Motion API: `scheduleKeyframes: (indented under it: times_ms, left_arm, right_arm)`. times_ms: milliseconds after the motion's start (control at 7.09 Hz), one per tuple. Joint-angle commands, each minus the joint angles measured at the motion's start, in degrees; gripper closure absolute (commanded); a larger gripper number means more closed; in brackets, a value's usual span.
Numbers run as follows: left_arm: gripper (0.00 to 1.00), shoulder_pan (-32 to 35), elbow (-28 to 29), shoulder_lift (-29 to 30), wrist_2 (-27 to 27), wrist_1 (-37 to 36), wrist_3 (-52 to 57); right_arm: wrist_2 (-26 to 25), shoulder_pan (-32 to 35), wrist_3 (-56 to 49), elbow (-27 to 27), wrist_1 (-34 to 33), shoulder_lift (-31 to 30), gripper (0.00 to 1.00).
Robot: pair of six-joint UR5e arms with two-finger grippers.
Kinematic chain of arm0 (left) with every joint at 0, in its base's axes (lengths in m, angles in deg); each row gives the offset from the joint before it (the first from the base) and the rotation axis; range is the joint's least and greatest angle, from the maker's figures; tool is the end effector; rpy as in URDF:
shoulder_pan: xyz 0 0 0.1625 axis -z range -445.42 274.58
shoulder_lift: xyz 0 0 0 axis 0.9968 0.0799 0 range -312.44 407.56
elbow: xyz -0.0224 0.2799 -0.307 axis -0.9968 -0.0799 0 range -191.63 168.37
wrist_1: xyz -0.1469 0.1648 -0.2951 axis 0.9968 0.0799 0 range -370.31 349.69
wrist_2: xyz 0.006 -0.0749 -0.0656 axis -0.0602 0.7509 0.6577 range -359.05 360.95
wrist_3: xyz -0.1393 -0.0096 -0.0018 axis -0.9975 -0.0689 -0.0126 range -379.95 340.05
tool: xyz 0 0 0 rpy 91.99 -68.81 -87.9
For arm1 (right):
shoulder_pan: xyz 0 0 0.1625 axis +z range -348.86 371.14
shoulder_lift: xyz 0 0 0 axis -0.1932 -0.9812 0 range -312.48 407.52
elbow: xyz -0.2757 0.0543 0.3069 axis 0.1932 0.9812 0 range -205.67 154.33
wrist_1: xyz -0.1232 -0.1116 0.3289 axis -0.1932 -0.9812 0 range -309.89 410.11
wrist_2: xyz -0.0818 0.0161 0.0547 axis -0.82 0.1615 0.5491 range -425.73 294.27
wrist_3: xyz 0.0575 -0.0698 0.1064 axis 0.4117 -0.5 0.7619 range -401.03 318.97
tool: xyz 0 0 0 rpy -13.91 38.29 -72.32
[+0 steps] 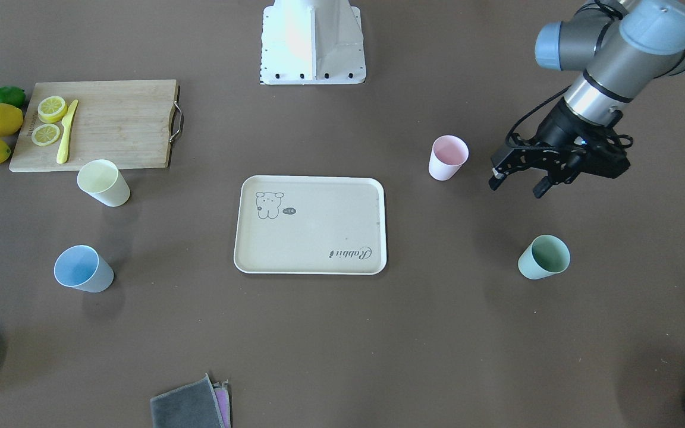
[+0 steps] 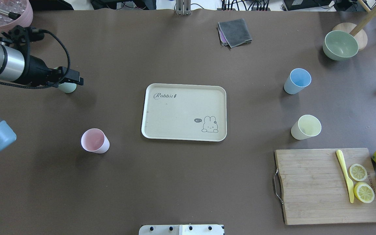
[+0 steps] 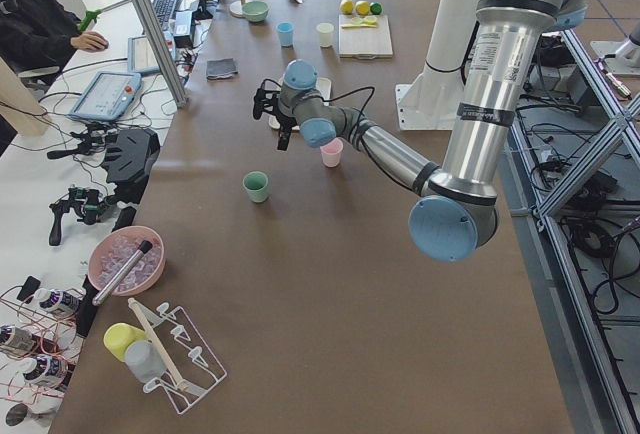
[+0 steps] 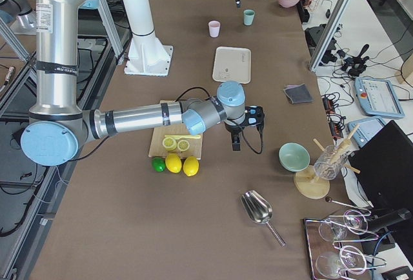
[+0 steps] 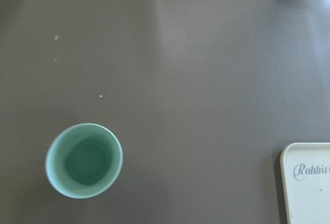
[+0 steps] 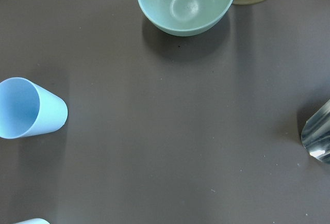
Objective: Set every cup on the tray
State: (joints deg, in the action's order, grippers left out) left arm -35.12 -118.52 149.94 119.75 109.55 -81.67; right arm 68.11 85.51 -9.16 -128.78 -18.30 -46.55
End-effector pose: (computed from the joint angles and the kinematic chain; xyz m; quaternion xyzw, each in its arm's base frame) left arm 0.2975 -0.4616 0.3780 0.1353 0.5069 -0.0405 0.8504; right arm -0.0852 -0.4402 0.5594 0.0792 -0.4282 0.0288 0.8997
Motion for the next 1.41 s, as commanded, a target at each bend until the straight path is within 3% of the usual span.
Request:
scheduleKeyframes:
  times_ms: [0,564,706,1270]
  left_arm:
    - [0.02,-4.14,-1.04,-2.34,-1.64,0.11,-0.77]
    - [0.03,-10.39,-1.39,-4.03,-4.80,0.37,-0.59]
    - [0.25,-10.75,-1.39,-4.91,-4.80,0.72,-0.50]
    - [0.23,-12.94,-1.48,-6.76,-4.98,2.83,-0.50]
  right_arm:
    - [-0.42,-3.52,3.98,-2.27,0.03,0.02,0.00]
    - [-0.95,-8.45,10.66,-4.74,0.03,1.43,0.00]
    - [-0.95,-8.45,10.67,-4.83,0.03,1.43,0.00]
    - [-0.86,-8.45,10.94,-5.36,-0.06,1.43,0.00]
